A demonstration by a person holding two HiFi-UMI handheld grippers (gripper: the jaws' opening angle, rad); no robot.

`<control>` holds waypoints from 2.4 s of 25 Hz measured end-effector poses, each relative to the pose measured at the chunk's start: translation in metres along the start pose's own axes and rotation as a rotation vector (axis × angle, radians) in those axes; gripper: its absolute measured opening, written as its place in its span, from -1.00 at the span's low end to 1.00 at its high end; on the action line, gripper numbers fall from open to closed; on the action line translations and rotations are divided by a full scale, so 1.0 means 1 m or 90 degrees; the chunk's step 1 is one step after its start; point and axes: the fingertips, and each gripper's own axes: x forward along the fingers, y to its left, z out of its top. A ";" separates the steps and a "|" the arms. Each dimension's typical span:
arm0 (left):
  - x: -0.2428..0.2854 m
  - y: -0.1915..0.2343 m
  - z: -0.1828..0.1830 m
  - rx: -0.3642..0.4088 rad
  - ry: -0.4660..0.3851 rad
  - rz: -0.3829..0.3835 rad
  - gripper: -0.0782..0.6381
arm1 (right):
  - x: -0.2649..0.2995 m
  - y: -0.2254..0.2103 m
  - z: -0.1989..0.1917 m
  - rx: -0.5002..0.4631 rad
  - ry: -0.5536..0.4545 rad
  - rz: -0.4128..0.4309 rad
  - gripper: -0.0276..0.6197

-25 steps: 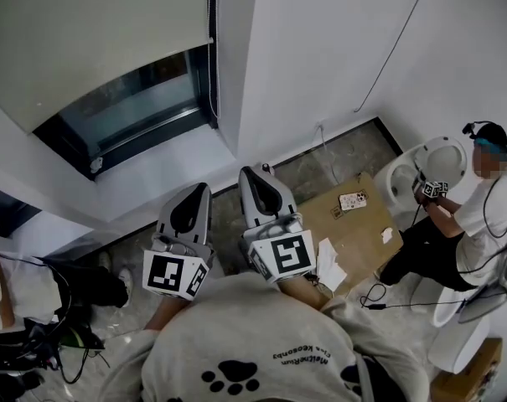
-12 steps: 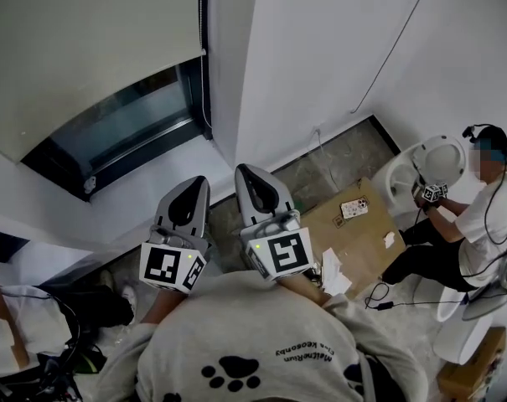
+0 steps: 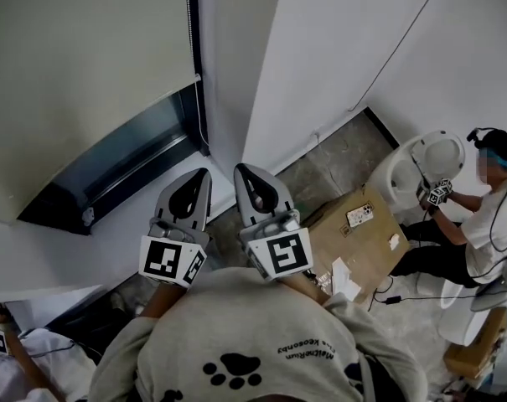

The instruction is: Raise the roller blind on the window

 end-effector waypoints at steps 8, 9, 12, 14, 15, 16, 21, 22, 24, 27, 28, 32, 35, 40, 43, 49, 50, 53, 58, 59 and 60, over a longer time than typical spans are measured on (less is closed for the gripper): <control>0.052 0.050 0.003 -0.007 -0.002 -0.059 -0.76 | 0.063 -0.016 -0.004 -0.019 0.001 -0.049 -0.89; 0.058 0.055 0.004 -0.005 -0.002 -0.066 -0.76 | 0.071 -0.017 -0.004 -0.022 0.001 -0.052 -0.89; 0.077 0.070 0.002 -0.004 -0.001 -0.086 -0.76 | 0.092 -0.024 -0.006 -0.025 -0.012 -0.061 -0.89; 0.090 0.081 -0.003 -0.008 -0.001 -0.097 -0.76 | 0.105 -0.028 -0.011 -0.026 -0.012 -0.073 -0.89; 0.095 0.087 -0.006 -0.010 0.000 -0.102 -0.76 | 0.110 -0.030 -0.015 -0.029 -0.008 -0.079 -0.89; 0.101 0.092 -0.009 -0.012 0.000 -0.108 -0.76 | 0.115 -0.032 -0.020 -0.032 -0.001 -0.085 -0.89; 0.125 0.108 -0.018 0.002 0.003 -0.131 -0.76 | 0.133 -0.042 -0.034 -0.032 0.012 -0.113 -0.89; 0.130 0.111 -0.018 0.004 0.002 -0.135 -0.76 | 0.137 -0.042 -0.034 -0.032 0.008 -0.114 -0.89; 0.138 0.116 -0.020 0.004 0.000 -0.142 -0.76 | 0.141 -0.044 -0.034 -0.033 0.004 -0.120 -0.89; 0.148 0.123 -0.021 -0.001 -0.003 -0.148 -0.76 | 0.146 -0.047 -0.036 -0.037 0.008 -0.127 -0.89; 0.150 0.124 -0.021 -0.002 -0.002 -0.150 -0.76 | 0.147 -0.047 -0.036 -0.038 0.010 -0.128 -0.89; 0.158 0.125 -0.017 0.005 0.001 -0.169 -0.76 | 0.155 -0.049 -0.032 -0.040 0.016 -0.130 -0.89; 0.167 0.123 -0.009 0.022 -0.006 -0.180 -0.76 | 0.160 -0.052 -0.030 -0.039 0.016 -0.129 -0.89; 0.191 0.123 -0.002 0.042 0.001 -0.199 -0.40 | 0.168 -0.054 -0.024 -0.038 0.013 -0.119 -0.89; 0.200 0.124 -0.005 0.036 0.006 -0.204 -0.40 | 0.169 -0.055 -0.027 -0.040 0.018 -0.112 -0.89; 0.214 0.116 -0.005 0.046 0.035 -0.238 -0.41 | 0.171 -0.060 -0.020 -0.040 0.023 -0.103 -0.89; 0.215 0.115 -0.004 0.048 0.038 -0.239 -0.42 | 0.172 -0.059 -0.019 -0.039 0.023 -0.100 -0.89; 0.215 0.116 -0.006 0.054 0.050 -0.240 -0.64 | 0.173 -0.057 -0.018 -0.037 0.023 -0.090 -0.89; 0.207 0.112 -0.010 0.044 0.067 -0.264 -0.75 | 0.172 -0.053 -0.010 -0.049 0.008 -0.082 -0.89; 0.205 0.110 -0.010 0.042 0.070 -0.268 -0.75 | 0.172 -0.054 -0.007 -0.055 0.005 -0.083 -0.89; 0.202 0.108 -0.011 0.041 0.072 -0.270 -0.75 | 0.172 -0.055 -0.004 -0.060 0.003 -0.082 -0.89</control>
